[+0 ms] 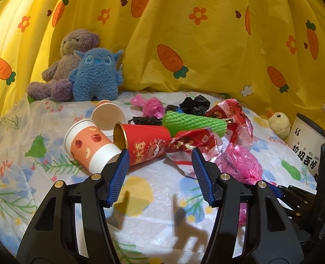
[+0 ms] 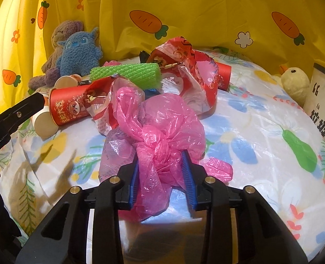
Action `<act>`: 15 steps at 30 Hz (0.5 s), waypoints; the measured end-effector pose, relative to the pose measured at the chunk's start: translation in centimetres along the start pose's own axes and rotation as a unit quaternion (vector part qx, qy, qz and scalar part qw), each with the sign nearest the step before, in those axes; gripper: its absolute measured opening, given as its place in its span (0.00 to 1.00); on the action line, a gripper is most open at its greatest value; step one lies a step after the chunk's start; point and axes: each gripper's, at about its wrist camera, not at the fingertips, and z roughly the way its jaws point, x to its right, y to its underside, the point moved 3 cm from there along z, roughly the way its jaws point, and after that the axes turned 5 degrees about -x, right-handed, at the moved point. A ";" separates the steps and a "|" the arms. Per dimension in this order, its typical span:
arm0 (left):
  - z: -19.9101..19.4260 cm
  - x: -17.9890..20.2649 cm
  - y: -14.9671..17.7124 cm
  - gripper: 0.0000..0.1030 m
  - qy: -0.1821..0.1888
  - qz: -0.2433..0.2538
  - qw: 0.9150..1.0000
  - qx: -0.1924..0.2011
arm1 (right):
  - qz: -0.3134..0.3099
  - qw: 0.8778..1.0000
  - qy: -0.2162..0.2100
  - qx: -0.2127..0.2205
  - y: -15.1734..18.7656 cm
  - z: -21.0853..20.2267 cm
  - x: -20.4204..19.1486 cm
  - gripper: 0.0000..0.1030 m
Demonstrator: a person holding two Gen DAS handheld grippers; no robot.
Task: Collect trash
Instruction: 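Grasp the pink plastic bag with the right tool while the left tool grasps a clear wrapper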
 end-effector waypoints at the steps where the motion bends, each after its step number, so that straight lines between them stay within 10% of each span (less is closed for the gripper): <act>1: 0.3 0.3 0.0 0.50 0.004 0.003 1.000 -0.004 | 0.000 1.000 0.002 0.003 0.0 -0.2 0.1 0.30; 9: 2.0 3.7 -1.0 0.42 0.036 0.039 0.999 -0.013 | 0.011 0.998 0.038 0.046 0.0 -3.2 2.1 0.30; 15: 4.7 6.0 -1.9 0.59 0.051 0.060 0.996 -0.038 | 0.026 0.996 0.048 0.065 -0.2 -4.9 3.7 0.30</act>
